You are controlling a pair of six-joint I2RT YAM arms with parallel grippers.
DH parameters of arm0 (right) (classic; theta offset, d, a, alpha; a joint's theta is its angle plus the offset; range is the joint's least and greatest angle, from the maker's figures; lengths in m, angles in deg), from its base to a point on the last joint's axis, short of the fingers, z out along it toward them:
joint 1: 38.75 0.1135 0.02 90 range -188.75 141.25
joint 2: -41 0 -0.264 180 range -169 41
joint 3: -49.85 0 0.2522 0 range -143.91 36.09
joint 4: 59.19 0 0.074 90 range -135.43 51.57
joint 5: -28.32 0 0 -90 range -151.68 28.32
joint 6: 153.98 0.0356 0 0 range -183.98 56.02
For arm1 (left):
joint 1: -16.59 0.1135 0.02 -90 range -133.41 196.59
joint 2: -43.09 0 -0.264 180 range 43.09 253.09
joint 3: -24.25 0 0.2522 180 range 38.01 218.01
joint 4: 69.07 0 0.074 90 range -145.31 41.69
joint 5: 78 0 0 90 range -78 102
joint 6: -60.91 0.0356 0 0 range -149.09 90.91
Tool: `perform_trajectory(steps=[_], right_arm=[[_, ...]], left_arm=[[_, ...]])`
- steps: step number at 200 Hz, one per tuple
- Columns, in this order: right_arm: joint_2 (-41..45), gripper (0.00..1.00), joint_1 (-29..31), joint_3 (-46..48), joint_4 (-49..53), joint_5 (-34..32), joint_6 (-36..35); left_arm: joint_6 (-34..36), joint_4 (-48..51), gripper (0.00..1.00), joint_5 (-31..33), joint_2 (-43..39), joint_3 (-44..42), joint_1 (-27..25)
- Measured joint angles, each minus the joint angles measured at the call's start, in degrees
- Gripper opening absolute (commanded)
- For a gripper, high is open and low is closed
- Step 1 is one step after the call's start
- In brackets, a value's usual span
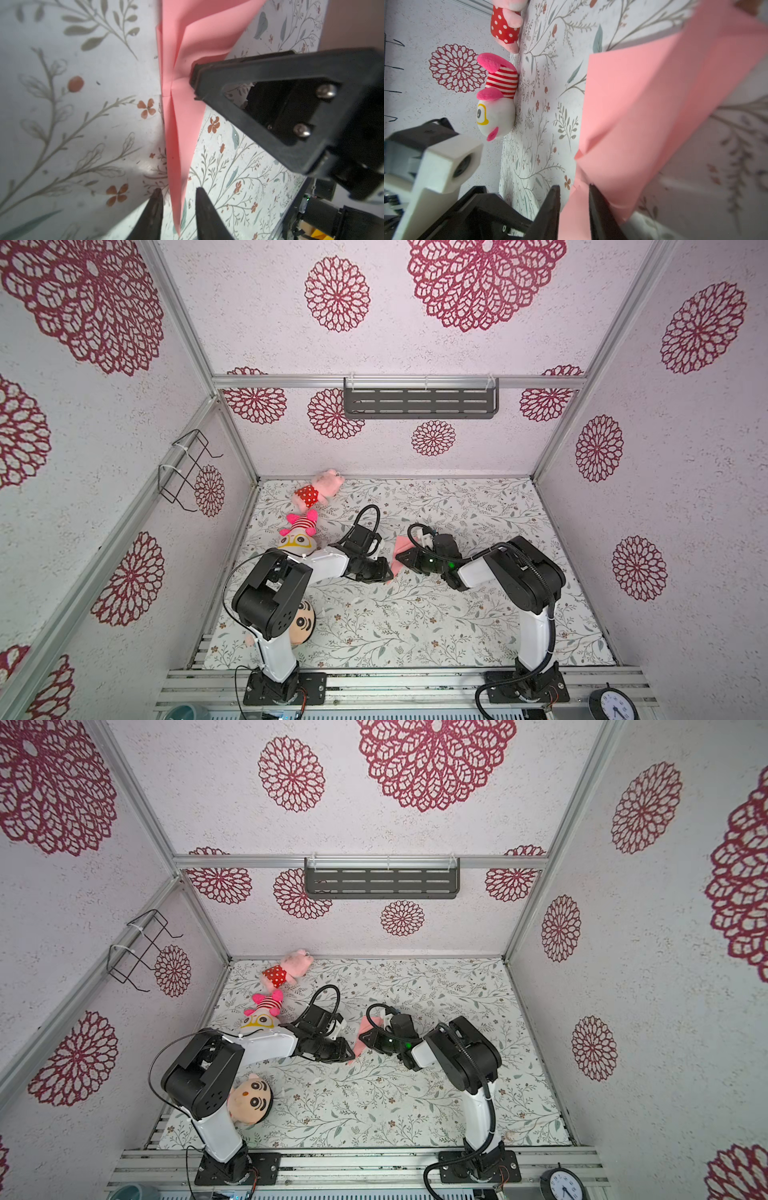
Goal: Fold a paper plane with a square sheet of paper (pick it up from the middle)
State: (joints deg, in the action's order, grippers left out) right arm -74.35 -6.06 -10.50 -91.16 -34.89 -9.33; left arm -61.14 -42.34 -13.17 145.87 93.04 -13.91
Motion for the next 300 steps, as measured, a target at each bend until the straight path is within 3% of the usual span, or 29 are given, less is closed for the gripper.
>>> perform_trajectory(steps=[27, 61, 129, 235, 300], right_arm=[[0.0, 0.29, 0.0, 0.3, -0.6, 0.3, 0.5], [0.0, 0.28, 0.0, 0.5, -0.9, 0.4, 1.0], [0.0, 0.25, 0.0, 1.2, -1.8, 0.5, 2.3], [4.8, 0.27, -0.2, 2.3, 3.6, -0.2, -0.3], [11.9, 0.37, -1.4, 0.7, 17.7, -7.1, -11.8]], left_arm=[[-0.5, -0.6, 0.32, 1.1, -3.0, 0.0, 0.0], [-1.1, -2.1, 0.17, 1.6, -3.5, 0.8, -0.1], [-0.1, -1.0, 0.01, 1.5, 3.5, 7.1, -2.1], [1.4, 4.2, 0.0, 3.1, 6.8, 8.0, -2.3], [1.9, 5.0, 0.0, 3.5, 6.9, 8.2, -2.5]])
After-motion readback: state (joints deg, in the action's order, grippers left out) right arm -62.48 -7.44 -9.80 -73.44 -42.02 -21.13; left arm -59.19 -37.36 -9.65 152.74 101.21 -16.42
